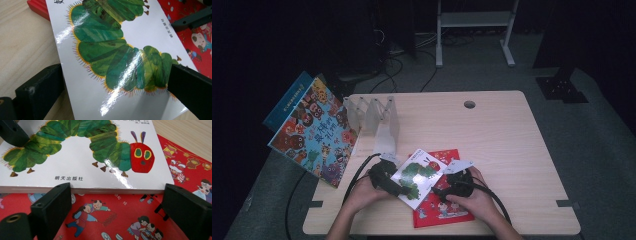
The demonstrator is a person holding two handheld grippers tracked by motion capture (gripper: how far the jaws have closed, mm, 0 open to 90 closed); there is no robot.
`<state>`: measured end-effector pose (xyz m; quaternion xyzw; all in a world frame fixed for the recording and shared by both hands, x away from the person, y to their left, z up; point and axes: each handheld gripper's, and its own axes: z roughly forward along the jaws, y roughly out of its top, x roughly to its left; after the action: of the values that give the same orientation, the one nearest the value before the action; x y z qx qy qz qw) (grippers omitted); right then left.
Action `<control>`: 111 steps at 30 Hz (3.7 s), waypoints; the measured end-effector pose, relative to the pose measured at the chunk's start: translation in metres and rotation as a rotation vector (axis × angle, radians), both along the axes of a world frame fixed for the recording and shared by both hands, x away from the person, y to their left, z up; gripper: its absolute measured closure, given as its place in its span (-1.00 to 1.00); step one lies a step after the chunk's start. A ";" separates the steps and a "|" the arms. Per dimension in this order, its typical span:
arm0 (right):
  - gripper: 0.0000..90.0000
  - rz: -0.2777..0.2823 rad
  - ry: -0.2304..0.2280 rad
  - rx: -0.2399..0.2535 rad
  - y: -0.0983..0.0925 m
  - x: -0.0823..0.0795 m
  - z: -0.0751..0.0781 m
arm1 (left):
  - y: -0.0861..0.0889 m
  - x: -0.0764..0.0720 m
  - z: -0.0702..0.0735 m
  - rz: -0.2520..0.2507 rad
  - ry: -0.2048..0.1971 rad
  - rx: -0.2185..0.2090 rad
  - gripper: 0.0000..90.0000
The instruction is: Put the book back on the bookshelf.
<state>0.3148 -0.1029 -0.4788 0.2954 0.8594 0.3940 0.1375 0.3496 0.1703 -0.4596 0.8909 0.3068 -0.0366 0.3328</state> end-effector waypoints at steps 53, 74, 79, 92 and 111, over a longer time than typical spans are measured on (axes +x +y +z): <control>-0.98 0.001 0.030 -0.040 -0.009 -0.014 0.002 | 0.012 -0.005 0.005 0.041 0.026 -0.022 -0.87; -1.00 -0.021 -0.025 0.011 0.003 -0.030 -0.005 | 0.005 -0.009 0.003 0.032 0.142 -0.052 -0.88; -1.00 -0.021 -0.027 0.010 0.003 -0.030 -0.005 | 0.008 -0.009 0.009 0.041 0.140 -0.089 -0.88; -1.00 -0.040 -0.012 0.014 0.003 -0.024 -0.005 | 0.017 -0.018 0.056 -0.019 0.033 -0.271 -0.66; -1.00 -0.039 -0.009 0.013 0.003 -0.021 -0.004 | -0.005 -0.019 0.053 -0.107 0.060 -0.256 -0.09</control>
<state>0.2942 -0.1001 -0.4831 0.3112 0.8502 0.3983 0.1471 0.3307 0.1655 -0.4065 0.8548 0.2614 -0.1199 0.4321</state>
